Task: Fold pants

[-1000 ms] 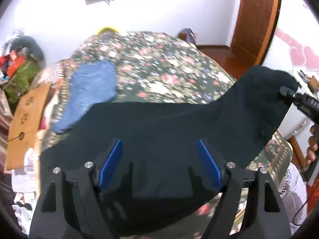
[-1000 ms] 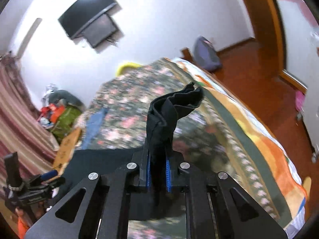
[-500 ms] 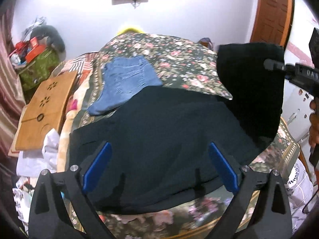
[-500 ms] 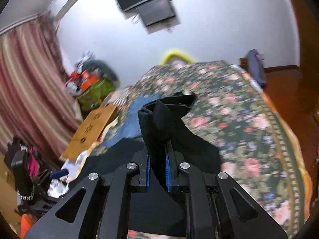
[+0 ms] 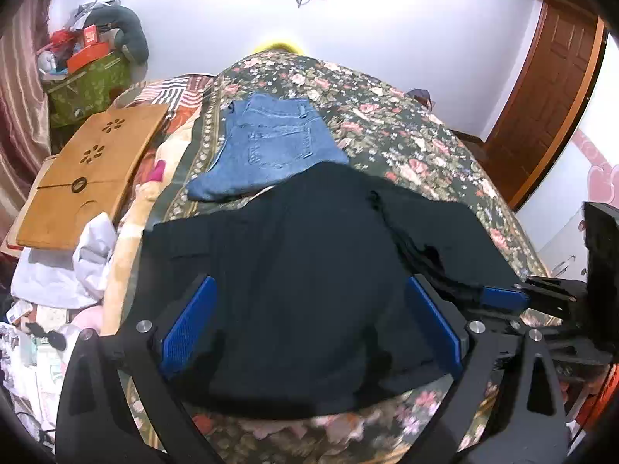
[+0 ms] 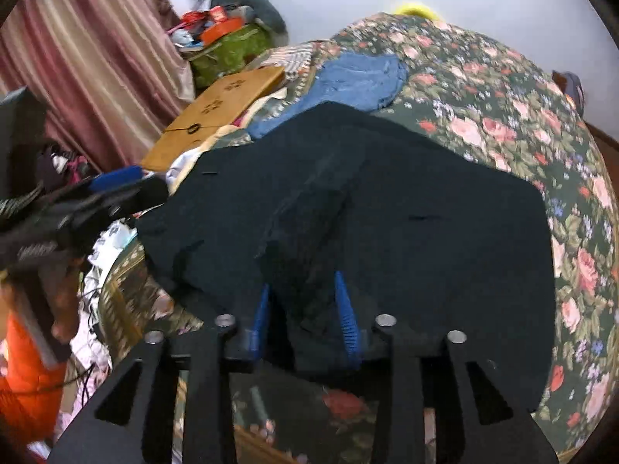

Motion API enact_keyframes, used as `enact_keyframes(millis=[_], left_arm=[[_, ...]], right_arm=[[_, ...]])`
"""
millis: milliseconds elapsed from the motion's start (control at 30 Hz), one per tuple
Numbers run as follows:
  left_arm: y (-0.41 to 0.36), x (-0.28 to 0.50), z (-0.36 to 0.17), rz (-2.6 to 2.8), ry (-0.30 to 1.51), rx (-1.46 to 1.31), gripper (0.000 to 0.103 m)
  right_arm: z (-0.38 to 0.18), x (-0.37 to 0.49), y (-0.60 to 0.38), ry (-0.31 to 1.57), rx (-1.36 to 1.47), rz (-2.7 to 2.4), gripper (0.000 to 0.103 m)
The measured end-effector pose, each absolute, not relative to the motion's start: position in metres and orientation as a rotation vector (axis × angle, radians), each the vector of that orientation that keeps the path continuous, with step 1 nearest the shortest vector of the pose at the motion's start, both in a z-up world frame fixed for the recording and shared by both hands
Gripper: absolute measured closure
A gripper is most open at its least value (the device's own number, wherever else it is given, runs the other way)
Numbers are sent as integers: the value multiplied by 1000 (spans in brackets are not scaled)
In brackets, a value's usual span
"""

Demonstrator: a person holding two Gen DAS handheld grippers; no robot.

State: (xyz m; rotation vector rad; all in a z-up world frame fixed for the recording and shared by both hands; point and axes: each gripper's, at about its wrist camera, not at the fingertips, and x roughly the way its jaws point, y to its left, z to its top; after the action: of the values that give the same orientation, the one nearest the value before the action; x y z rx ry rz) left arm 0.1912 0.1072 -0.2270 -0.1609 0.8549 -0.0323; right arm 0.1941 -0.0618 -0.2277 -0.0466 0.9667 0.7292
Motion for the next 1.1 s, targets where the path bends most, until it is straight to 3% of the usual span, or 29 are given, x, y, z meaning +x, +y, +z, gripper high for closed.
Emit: enact_keyframes(millis=[133,400,433,500,567,633,800,1100], left_arm=[[87,210,-222,-55,854,-132,5],[28,254,-216,-140,840,-43,5],[20,259,-217,-151,841,-29,8],[3,271,-225,-196,874,5,24],[-10,281,-235,-234,924,24,45],[-20,287,-250,-266,972,38,53],[-36,290,-290,-249,1058,142,54],[-39,256,-285,-207,999,240,53]], right_arm=[[-204,203,-88,861,-27,664,58],[-192,247,-144,816,53,565,57],[-196,253,-148,826,51,553,57],[-208,264,-154,862,46,534,57],[-220,272,-158,904,45,535,57],[-239,278,-160,966,40,547,57],[-277,274,-162,1067,-12,572,57],[-282,235,-201,1076,73,542,53]])
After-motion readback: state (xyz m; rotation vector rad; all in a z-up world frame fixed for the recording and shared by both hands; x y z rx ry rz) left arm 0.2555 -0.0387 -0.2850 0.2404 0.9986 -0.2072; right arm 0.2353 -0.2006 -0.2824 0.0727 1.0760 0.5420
